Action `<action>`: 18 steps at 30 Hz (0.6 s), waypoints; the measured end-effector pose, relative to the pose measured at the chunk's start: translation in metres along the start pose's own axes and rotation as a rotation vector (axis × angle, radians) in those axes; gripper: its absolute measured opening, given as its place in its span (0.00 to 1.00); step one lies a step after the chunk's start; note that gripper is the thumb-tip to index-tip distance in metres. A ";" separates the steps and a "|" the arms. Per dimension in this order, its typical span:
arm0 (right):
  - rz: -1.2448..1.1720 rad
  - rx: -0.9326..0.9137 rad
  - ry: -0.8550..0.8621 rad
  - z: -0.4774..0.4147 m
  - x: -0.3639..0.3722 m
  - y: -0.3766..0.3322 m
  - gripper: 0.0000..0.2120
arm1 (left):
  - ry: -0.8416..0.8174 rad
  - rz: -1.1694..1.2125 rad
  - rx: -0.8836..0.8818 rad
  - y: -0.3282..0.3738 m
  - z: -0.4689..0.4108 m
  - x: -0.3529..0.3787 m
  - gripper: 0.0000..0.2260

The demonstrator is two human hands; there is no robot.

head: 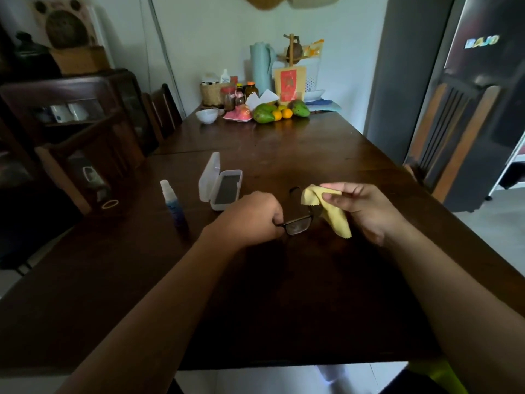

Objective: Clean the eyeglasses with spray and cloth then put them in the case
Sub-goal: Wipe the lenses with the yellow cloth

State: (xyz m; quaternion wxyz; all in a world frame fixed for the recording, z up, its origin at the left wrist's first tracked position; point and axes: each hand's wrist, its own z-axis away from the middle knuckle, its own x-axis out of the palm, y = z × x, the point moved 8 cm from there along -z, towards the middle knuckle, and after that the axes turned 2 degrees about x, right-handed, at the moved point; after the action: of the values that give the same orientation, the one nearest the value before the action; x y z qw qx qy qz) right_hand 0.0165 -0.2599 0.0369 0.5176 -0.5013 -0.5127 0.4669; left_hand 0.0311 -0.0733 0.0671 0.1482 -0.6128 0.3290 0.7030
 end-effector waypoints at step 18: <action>0.607 -0.785 0.244 0.029 0.016 -0.065 0.13 | 0.579 0.733 0.042 -0.013 0.000 -0.030 0.07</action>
State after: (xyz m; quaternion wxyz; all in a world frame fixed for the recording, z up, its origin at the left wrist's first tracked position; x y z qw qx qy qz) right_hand -0.0140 -0.2466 0.1017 0.1875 -0.8351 -0.4163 0.3067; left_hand 0.0457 -0.0576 0.0925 -0.1955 -0.6241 0.5658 0.5021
